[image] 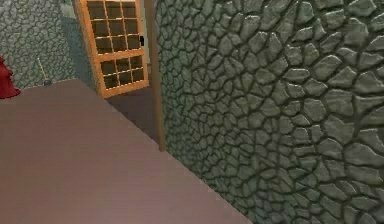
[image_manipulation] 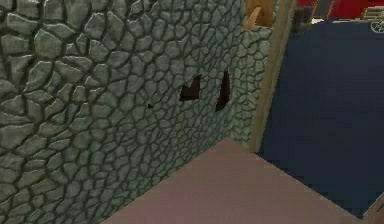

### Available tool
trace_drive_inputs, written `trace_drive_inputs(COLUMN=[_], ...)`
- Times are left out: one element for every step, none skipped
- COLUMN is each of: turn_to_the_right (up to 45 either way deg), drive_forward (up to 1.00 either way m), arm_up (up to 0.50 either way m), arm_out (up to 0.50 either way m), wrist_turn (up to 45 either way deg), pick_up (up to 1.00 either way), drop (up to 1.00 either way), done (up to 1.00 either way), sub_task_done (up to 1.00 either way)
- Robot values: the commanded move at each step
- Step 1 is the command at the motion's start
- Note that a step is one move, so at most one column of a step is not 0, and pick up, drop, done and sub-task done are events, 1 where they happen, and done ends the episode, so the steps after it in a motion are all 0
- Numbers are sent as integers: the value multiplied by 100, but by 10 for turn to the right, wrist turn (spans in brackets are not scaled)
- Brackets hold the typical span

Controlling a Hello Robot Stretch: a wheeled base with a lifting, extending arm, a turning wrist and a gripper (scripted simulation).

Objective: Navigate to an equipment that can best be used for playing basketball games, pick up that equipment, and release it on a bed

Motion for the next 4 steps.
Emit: trace_drive_inputs(turn_to_the_right=[-330, 0, 0, 330], drive_forward=[0, 100, 90, 0], arm_up=[0, 0, 0, 0], arm_out=[0, 0, 0, 0], wrist_turn=[0, 0, 0, 0], pick_up=[0, 0, 0, 0], drop=[0, 0, 0, 0], done=[0, 0, 0, 0], sub_task_done=[0, 0, 0, 0])
